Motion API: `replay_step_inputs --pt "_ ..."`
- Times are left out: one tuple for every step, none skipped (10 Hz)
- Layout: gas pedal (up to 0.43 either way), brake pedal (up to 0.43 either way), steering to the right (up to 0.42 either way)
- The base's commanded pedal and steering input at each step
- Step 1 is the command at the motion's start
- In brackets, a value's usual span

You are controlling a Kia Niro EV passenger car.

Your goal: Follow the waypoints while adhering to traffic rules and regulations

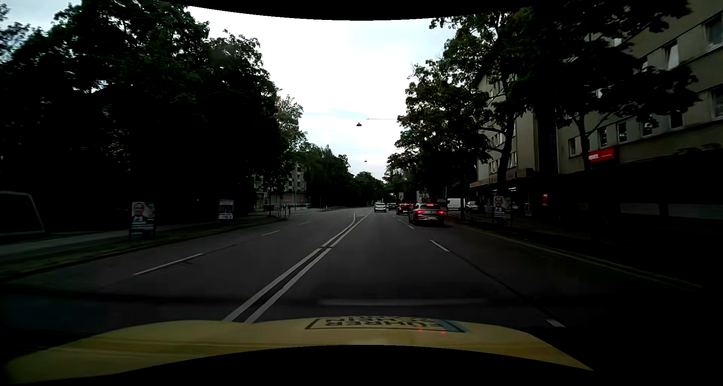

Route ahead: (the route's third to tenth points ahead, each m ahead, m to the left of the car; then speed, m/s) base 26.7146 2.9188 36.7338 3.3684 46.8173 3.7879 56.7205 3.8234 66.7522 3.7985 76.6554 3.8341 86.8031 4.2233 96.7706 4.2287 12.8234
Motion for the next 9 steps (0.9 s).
replay_step_inputs --pt "0.067 0.000 0.006" --pt "0.067 0.000 0.006" --pt "0.067 0.000 0.006" --pt "0.067 0.000 0.006" --pt "0.067 0.000 0.006" --pt "0.059 0.000 0.006" --pt "0.020 0.000 0.006" --pt "0.020 0.000 0.005" --pt "0.000 0.000 0.006"
